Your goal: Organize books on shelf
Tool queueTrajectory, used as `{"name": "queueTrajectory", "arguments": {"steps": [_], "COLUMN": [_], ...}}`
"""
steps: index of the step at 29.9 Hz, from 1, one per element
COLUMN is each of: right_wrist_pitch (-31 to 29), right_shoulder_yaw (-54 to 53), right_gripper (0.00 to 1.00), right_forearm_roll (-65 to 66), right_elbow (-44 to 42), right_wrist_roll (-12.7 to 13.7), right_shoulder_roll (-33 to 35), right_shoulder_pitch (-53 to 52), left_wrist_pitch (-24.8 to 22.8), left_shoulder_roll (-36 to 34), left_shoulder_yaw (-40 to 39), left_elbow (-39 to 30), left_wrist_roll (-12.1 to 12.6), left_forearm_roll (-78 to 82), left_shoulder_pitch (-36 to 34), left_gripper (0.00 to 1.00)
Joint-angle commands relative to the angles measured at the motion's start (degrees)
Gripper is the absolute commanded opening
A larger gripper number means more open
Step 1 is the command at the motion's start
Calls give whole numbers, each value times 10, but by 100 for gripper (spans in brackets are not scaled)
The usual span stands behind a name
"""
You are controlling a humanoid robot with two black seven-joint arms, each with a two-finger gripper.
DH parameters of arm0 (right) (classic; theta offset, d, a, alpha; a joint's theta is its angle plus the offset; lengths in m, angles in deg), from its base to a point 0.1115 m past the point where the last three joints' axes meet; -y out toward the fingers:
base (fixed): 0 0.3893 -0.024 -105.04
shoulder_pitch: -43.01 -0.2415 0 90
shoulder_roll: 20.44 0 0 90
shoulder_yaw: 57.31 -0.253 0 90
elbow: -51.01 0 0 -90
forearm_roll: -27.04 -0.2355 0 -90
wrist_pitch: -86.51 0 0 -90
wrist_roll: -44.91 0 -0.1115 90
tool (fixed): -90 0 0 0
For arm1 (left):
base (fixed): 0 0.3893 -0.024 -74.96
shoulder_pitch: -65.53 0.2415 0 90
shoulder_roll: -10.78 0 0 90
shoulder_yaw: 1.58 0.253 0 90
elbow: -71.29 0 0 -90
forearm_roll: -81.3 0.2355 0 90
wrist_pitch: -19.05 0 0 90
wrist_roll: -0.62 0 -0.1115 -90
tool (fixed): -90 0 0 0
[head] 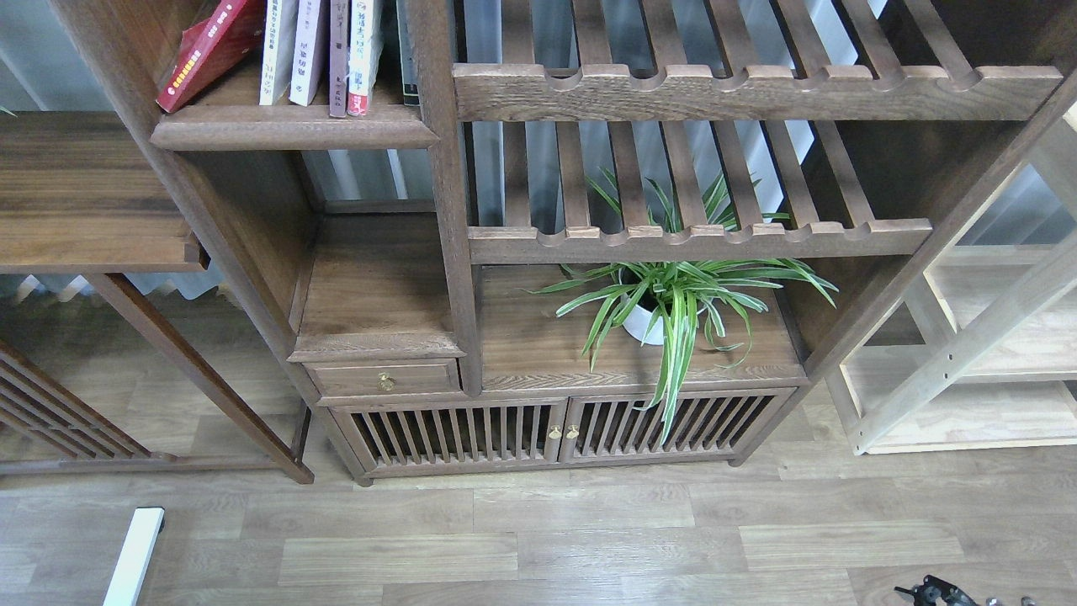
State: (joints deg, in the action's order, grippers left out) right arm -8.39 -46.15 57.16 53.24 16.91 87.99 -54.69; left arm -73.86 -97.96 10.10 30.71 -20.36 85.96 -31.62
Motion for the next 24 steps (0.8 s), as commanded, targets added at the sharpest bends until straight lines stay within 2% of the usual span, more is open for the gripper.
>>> {"name": "queueTrajectory", "arguments": {"steps": [1, 3, 5, 7, 9, 15, 24], "right_wrist_pitch": [0, 1, 4, 6, 8, 9, 8], "right_shoulder_yaw": [0, -2, -3, -4, -5, -8, -20], "right_gripper": [100, 100, 100, 100, 100, 100, 100], "right_forearm_roll": [-19, -32, -57, -88, -117, -161, -194], "right_elbow": [-37, -54, -77, -95, -104, -112, -136], "right_wrist_roll": [0, 0, 0, 0, 0, 38, 95], "right_shoulder_roll": [-32, -46, -64, -81, -90, -116, -131], "right_shoulder_pitch": [15, 18, 20, 21, 23, 30, 77], "left_wrist_pitch": [-3, -3, -3, -3, -3, -3, -3], "left_shoulder_roll": [84, 130, 179, 187, 187, 187, 187], "left_shoulder_yaw": [1, 1, 1, -5, -26, -96, -178], "left_elbow": [125, 184, 242, 276, 285, 288, 289], "left_wrist_roll": [21, 33, 56, 80, 100, 161, 208], "left_forearm_roll": [-20, -20, -21, -26, -41, -54, -102], "left_shoulder_pitch": [18, 25, 28, 28, 28, 28, 28], "left_gripper": [89, 89, 89, 89, 89, 89, 87]}}
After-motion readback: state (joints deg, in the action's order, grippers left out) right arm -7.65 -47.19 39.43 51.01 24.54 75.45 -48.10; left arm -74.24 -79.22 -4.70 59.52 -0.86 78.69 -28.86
